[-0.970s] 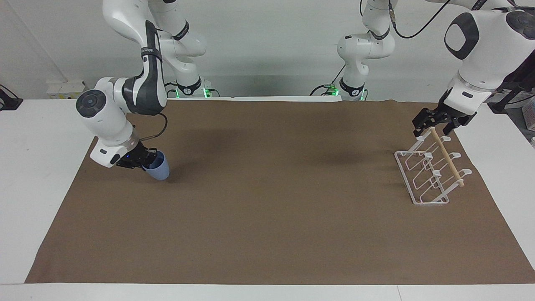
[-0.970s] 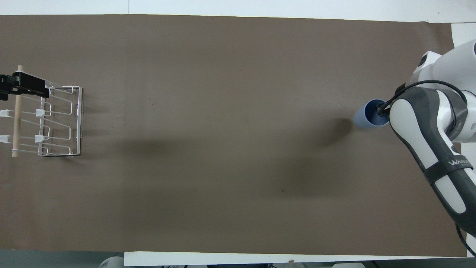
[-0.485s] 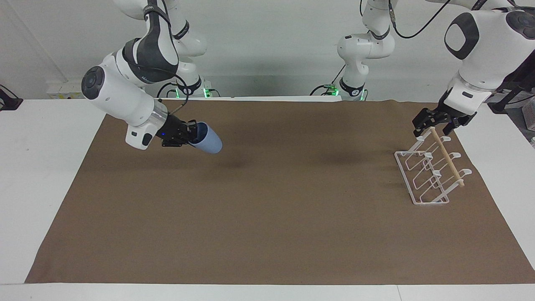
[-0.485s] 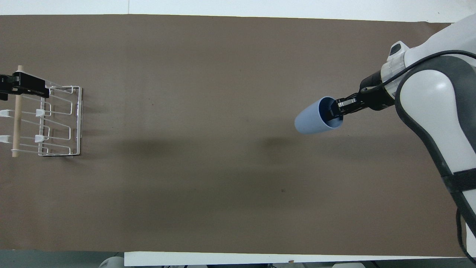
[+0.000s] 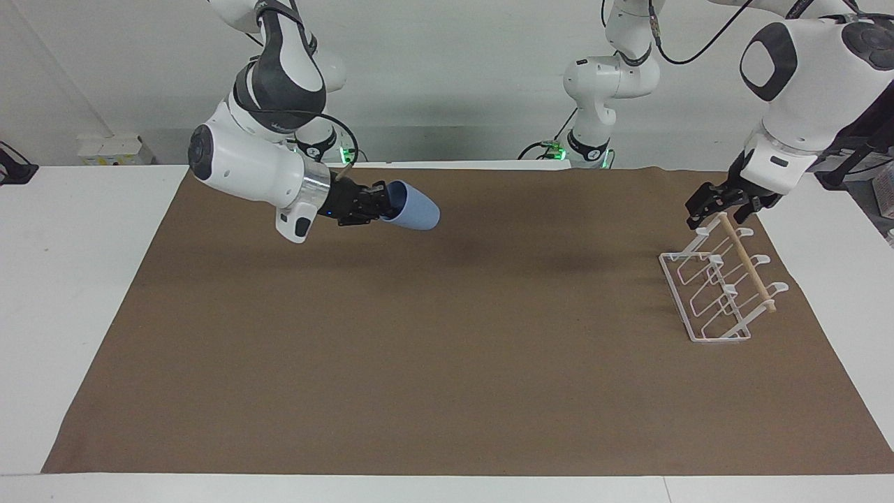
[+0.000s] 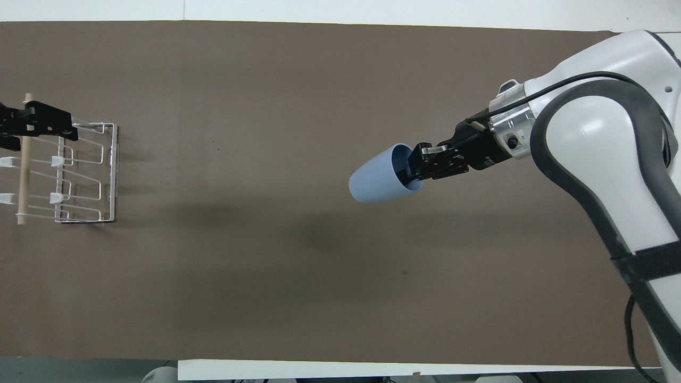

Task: Hang cup on cup holder

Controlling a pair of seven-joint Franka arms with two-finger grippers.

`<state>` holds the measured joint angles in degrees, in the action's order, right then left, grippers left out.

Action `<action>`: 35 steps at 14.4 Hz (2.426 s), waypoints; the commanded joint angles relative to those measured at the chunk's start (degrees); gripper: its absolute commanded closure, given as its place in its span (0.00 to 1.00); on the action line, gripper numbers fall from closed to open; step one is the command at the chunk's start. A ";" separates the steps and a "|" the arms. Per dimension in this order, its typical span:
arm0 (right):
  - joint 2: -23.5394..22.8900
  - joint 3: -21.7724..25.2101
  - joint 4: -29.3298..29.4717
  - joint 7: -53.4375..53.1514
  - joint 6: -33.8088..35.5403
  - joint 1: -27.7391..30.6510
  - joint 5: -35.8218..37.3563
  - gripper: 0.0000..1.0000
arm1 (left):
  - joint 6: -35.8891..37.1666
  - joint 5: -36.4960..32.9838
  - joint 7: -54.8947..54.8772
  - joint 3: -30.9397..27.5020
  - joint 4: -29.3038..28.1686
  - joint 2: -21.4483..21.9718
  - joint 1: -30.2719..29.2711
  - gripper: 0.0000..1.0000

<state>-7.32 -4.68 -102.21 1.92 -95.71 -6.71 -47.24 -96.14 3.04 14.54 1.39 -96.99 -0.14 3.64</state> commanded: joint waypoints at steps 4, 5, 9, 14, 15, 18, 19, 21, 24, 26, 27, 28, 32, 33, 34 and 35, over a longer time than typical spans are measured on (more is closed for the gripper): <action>0.99 -0.15 -1.67 -7.27 -3.33 -0.76 -9.09 1.00 | -0.98 11.18 31.29 0.02 -6.19 4.27 5.50 0.00; 0.99 -0.06 -1.76 -7.63 -3.60 -0.94 -9.71 1.00 | -1.33 13.20 37.51 0.02 -6.20 4.27 7.33 0.00; 1.43 -0.15 -3.16 -10.53 -6.76 -3.48 -11.64 1.00 | -11.59 20.76 62.31 0.02 -9.97 5.32 15.77 0.00; 2.22 -0.15 -5.19 -10.54 -10.72 -4.63 -14.98 1.00 | -20.22 31.31 76.85 0.02 -10.24 4.01 21.49 0.00; 2.31 -0.15 -5.80 -10.54 -11.42 -5.50 -16.12 1.00 | -20.66 33.07 78.87 0.02 -10.41 3.75 22.37 0.00; 3.01 -0.15 -7.39 -10.54 -13.71 -7.08 -17.71 1.00 | -27.85 33.26 89.24 0.02 -11.64 3.13 26.24 0.00; 3.01 -0.15 -7.39 -10.54 -13.71 -7.27 -17.71 1.00 | -28.40 33.35 90.39 0.02 -11.56 2.69 27.03 0.00; 3.01 -0.06 -7.39 -10.54 -13.71 -7.36 -17.71 1.00 | -30.58 33.26 93.03 0.02 -11.29 1.03 28.26 0.00; 2.93 -0.06 -7.39 -10.54 -13.80 -7.35 -17.71 1.00 | -32.62 33.26 94.62 0.02 -10.86 -0.30 29.41 0.01; 2.93 -0.06 -7.39 -10.54 -13.80 -7.36 -17.71 1.00 | -33.58 33.26 96.02 -0.07 -10.68 -1.00 29.41 0.01; 2.92 -0.06 -7.39 -10.54 -13.71 -7.27 -17.71 1.00 | -35.15 33.17 96.55 0.02 -10.68 -1.44 29.50 0.01; 2.92 -0.06 -7.39 -10.54 -13.80 -7.27 -17.71 1.00 | -35.52 33.17 96.73 0.02 -10.68 -1.53 30.28 0.02; 2.92 -0.06 -7.30 -10.54 -13.80 -7.27 -17.71 1.00 | -33.34 33.17 96.82 0.11 -10.59 -1.62 30.99 0.02; 2.92 -0.06 -7.30 -10.54 -13.80 -7.27 -17.71 1.00 | -31.15 33.09 96.73 -0.07 -10.59 -1.44 31.69 0.02; 2.92 -0.06 -7.21 -10.54 -13.80 -7.27 -17.71 1.00 | -30.43 33.09 96.73 -0.07 -10.50 -1.44 31.70 0.02; 2.92 -0.06 -7.21 -10.54 -13.80 -7.27 -17.71 1.00 | -30.42 33.09 96.82 -0.07 -10.15 -1.44 31.70 0.02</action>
<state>-5.78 -4.31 -108.54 -8.24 -110.07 -14.00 -63.70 -127.26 35.31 110.44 2.06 -107.68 -1.17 34.15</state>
